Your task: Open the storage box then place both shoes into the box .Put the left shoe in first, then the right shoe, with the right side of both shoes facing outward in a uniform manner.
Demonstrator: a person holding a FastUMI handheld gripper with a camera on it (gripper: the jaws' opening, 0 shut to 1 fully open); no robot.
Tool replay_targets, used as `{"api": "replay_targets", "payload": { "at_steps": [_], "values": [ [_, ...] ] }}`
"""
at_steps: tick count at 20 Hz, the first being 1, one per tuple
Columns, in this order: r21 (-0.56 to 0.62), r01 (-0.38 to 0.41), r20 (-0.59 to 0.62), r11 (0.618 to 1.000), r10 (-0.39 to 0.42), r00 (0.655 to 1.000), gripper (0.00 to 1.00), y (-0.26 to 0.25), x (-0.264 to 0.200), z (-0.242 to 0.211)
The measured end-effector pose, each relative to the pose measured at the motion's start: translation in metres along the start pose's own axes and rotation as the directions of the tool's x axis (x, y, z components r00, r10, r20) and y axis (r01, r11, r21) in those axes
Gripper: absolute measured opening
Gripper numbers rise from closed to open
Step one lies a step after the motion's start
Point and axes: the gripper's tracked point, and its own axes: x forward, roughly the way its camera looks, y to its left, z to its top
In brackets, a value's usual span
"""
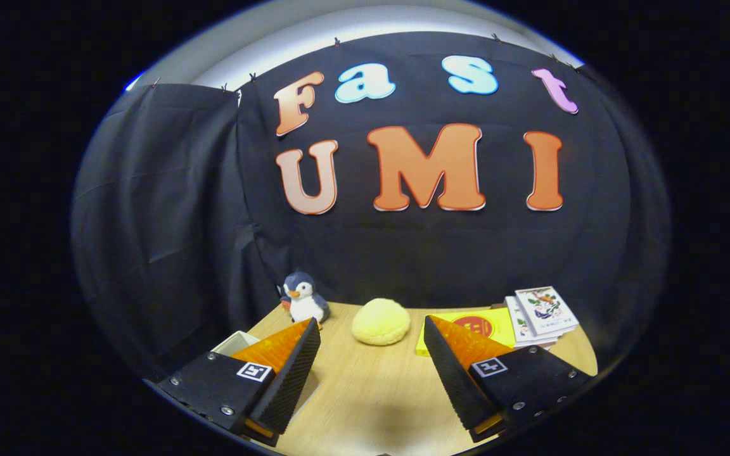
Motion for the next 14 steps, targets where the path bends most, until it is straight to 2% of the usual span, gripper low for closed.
{"api": "replay_targets", "payload": {
  "at_steps": [3, 6, 14],
  "values": [
    [-0.019, 0.020, 0.115, 1.000, -0.018, 0.993, 0.98, -0.029, -0.016, 0.034],
    [-0.061, 0.056, 0.230, 0.997, -0.041, 0.972, 0.98, -0.054, -0.036, 0.062],
    [-0.080, 0.087, 0.406, 0.993, -0.047, 0.913, 0.98, -0.076, -0.086, 0.111]
  ]
}}
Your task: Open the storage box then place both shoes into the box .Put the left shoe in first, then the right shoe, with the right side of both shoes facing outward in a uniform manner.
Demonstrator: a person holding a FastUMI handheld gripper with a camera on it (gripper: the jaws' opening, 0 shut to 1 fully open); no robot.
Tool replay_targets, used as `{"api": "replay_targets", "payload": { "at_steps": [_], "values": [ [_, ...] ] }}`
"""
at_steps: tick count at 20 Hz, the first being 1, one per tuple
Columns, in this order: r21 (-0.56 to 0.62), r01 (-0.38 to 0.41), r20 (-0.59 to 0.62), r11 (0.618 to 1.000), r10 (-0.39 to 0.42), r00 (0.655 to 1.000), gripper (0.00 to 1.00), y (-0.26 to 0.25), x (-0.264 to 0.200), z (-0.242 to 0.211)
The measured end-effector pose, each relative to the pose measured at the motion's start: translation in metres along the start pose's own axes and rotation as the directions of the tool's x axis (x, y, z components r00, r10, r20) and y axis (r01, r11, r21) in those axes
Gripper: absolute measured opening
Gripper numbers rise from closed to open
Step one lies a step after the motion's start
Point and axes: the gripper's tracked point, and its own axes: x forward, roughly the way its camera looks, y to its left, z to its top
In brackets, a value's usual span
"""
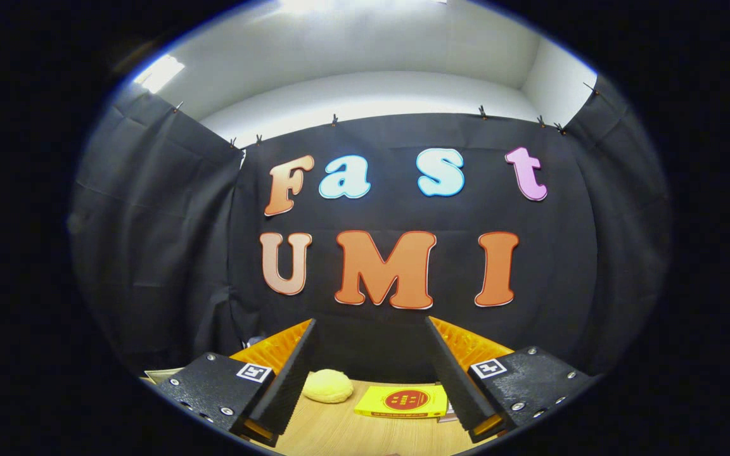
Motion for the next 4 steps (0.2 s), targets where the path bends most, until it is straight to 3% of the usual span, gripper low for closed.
{"api": "replay_targets", "payload": {
  "at_steps": [4],
  "values": [
    [-0.052, 0.011, 0.084, 0.999, -0.007, 0.996, 0.98, -0.010, -0.007, 0.019]
  ]
}}
